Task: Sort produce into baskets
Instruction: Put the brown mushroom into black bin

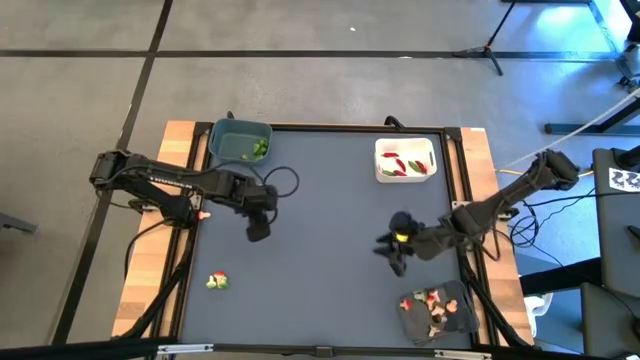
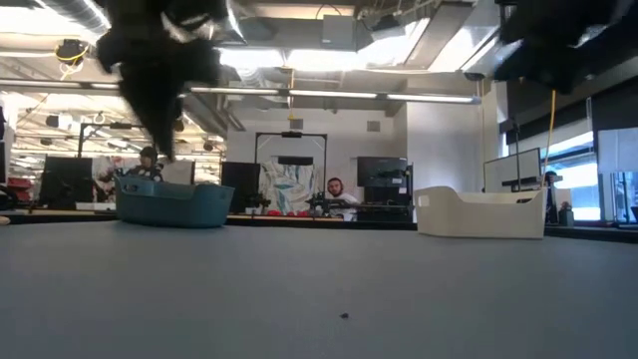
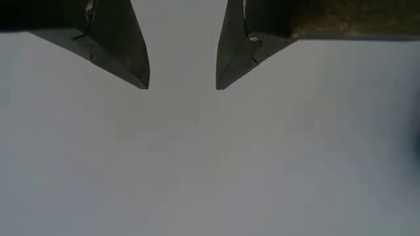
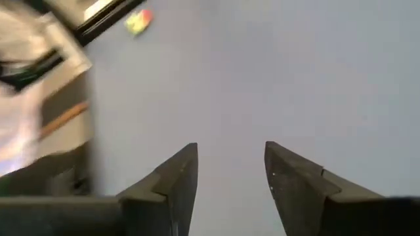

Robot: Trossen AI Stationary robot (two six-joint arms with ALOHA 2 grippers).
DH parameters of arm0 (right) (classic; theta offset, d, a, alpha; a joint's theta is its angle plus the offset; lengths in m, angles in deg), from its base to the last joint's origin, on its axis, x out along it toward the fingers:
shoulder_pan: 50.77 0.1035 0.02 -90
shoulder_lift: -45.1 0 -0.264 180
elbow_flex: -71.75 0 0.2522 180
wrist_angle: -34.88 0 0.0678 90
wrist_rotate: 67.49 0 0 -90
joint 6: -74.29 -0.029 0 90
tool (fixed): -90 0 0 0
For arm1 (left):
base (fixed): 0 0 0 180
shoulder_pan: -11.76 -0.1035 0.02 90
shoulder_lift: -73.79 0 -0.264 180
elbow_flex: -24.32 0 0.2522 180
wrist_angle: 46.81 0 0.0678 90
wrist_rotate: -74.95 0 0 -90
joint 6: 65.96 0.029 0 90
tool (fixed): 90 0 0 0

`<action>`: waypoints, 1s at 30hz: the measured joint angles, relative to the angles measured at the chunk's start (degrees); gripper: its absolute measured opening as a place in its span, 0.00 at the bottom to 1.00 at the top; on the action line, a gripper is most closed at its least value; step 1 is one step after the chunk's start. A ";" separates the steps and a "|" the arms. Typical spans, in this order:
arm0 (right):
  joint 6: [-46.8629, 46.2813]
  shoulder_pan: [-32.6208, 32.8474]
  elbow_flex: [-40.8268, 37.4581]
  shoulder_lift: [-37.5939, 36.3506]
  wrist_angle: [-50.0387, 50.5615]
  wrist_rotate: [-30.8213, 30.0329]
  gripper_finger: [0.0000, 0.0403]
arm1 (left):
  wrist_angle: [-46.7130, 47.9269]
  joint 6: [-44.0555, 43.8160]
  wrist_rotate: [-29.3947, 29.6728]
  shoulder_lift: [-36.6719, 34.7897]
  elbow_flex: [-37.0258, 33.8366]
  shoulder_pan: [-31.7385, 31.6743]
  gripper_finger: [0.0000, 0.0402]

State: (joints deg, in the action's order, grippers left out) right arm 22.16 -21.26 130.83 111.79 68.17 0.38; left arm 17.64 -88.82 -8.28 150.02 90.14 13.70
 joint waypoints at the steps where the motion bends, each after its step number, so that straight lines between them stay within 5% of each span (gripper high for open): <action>1: 3.16 -1.05 0.00 0.01 0.02 -3.49 0.44 | 2.60 -1.26 0.02 0.00 -0.21 -0.10 0.42; 7: 13.75 -8.59 -0.04 0.55 -0.50 -19.64 0.44 | 16.04 -7.94 -1.58 2.07 -2.54 -2.68 0.42; 18: 15.61 -16.14 -0.09 5.27 -1.50 -18.83 0.44 | 24.21 -0.06 -5.13 15.68 -7.69 -9.42 0.42; 30: 15.65 -16.06 -0.09 11.10 -3.58 -11.78 0.44 | 24.05 8.16 0.16 29.73 -9.03 -14.32 0.42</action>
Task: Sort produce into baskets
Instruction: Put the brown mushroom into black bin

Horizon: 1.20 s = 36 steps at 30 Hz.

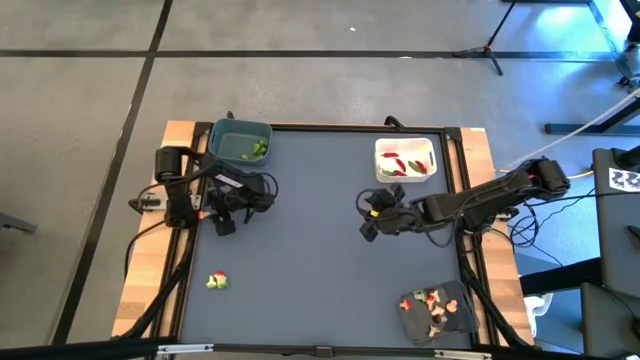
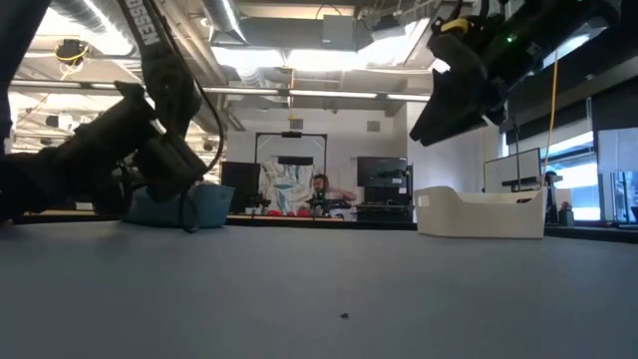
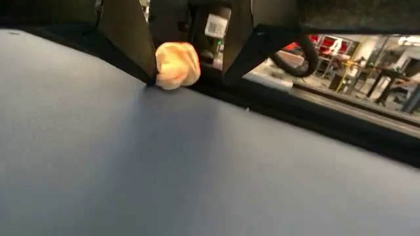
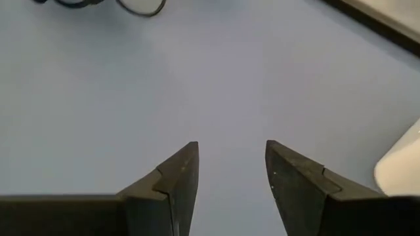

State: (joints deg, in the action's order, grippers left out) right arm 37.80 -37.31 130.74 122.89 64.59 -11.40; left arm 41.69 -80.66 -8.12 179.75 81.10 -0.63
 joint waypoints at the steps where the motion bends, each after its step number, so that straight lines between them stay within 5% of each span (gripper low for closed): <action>1: -0.02 0.00 0.00 0.21 0.00 0.53 0.44 | -0.41 0.73 -0.30 0.30 -0.18 -0.17 0.42; 7: -0.02 0.00 0.00 0.66 -0.05 0.55 0.44 | -1.65 4.65 -2.28 0.74 -0.72 -0.43 0.40; 19: 0.52 0.02 0.00 0.66 -0.02 0.55 0.44 | -2.14 6.08 -3.36 0.25 -0.56 -0.41 0.02; 31: -0.74 0.02 0.00 0.66 -0.04 3.04 0.44 | -0.44 2.67 -0.47 -12.01 7.62 4.29 0.05; 36: -0.73 0.00 0.02 0.64 -1.77 4.18 0.45 | -10.09 3.78 -0.12 -19.55 10.73 5.92 0.05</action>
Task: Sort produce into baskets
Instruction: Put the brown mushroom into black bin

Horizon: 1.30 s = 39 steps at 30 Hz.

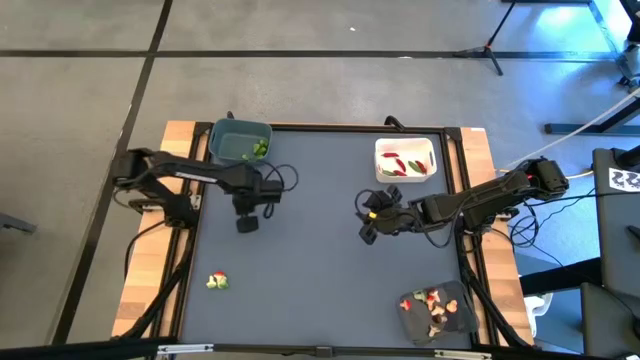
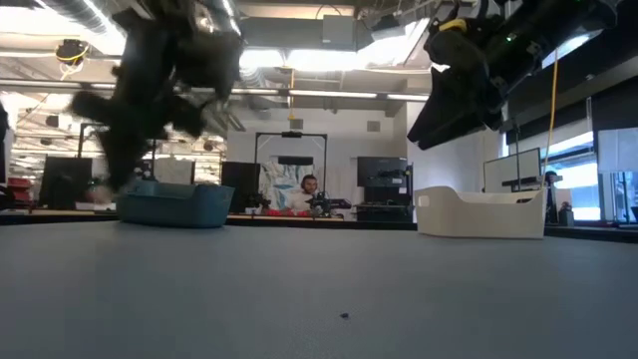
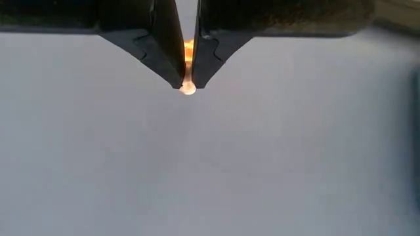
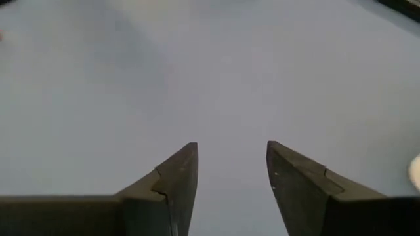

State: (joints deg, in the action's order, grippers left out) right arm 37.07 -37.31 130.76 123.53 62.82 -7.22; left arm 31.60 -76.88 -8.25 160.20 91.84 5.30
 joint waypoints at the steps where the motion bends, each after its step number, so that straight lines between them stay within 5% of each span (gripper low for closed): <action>1: 0.08 0.00 0.00 0.00 -0.54 0.80 0.46 | -3.58 0.59 0.02 -1.39 0.02 0.14 0.05; 10: 4.53 0.00 -0.02 2.28 -10.88 3.88 0.66 | -33.34 6.33 -1.91 -6.10 0.07 0.57 0.05; 19: 18.17 -0.42 0.04 9.09 -29.93 3.33 0.63 | -58.12 14.37 -5.93 -6.05 0.07 2.67 0.05; 28: 26.64 -0.46 0.03 13.28 -41.40 -1.09 0.52 | -67.70 15.59 -7.23 -6.01 0.07 4.83 0.05; 39: 32.97 -0.79 0.02 13.22 -52.09 -1.10 0.43 | -67.68 14.39 -7.23 -4.78 0.07 5.12 0.05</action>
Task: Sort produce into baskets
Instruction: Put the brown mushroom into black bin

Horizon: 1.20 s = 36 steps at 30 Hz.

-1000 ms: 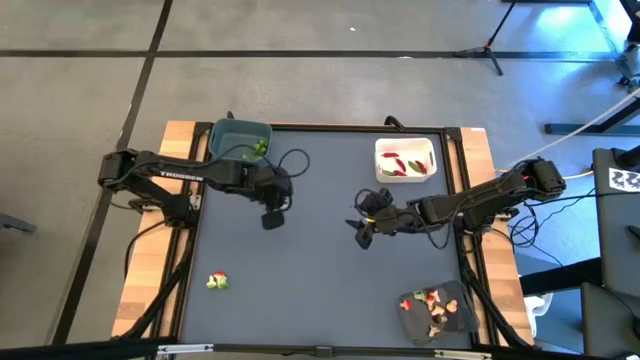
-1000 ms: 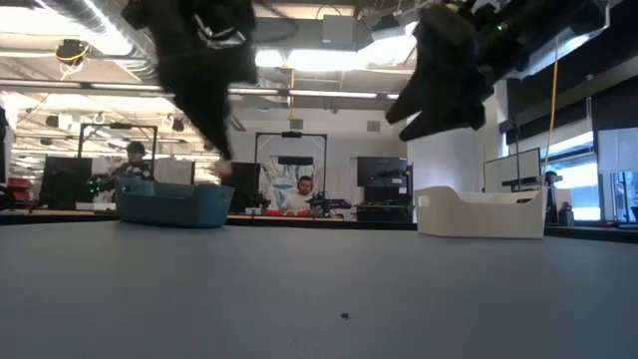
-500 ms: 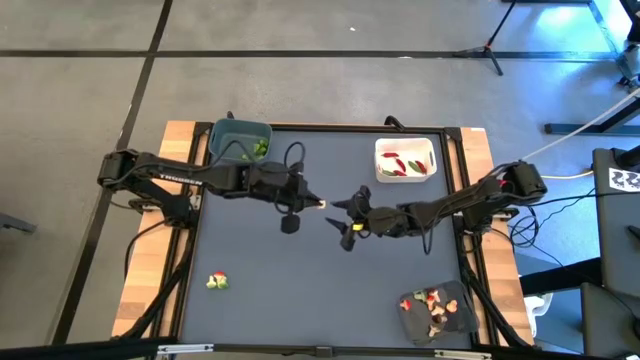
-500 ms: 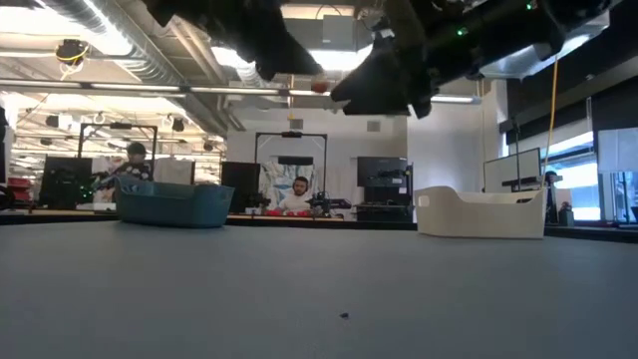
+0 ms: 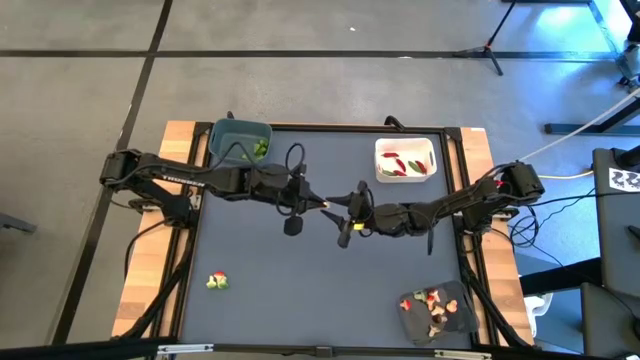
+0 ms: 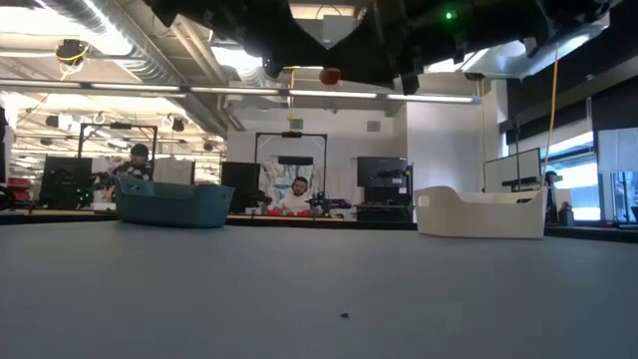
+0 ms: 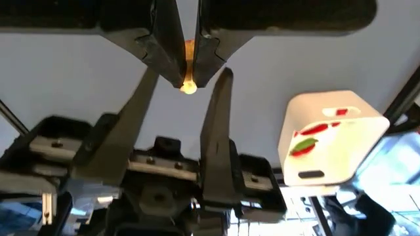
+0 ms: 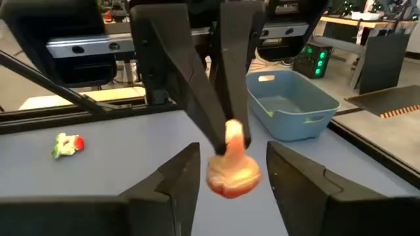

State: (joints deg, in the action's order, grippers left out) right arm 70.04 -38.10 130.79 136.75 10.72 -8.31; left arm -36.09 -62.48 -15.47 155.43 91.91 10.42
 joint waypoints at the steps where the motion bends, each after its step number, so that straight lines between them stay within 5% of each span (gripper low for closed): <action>1: 0.03 0.00 0.00 0.00 -0.02 0.39 0.43 | 0.24 -0.06 -0.02 0.05 0.00 0.01 0.05; 15: 1.54 -0.42 0.00 -0.04 0.51 3.17 0.04 | -0.18 -1.49 0.00 0.06 -0.04 -0.02 0.06; 28: 3.56 1.69 -0.06 -2.79 5.76 3.08 0.05 | 5.90 -2.57 0.13 -1.12 0.00 -0.02 0.33; 36: -5.39 10.07 1.19 -11.95 27.18 3.34 0.06 | 12.30 -3.33 0.07 -0.95 0.00 0.60 0.36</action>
State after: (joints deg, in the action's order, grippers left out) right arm 64.64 -28.03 131.97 124.81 37.90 -4.98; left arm -23.79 -65.81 -15.40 154.48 91.91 11.01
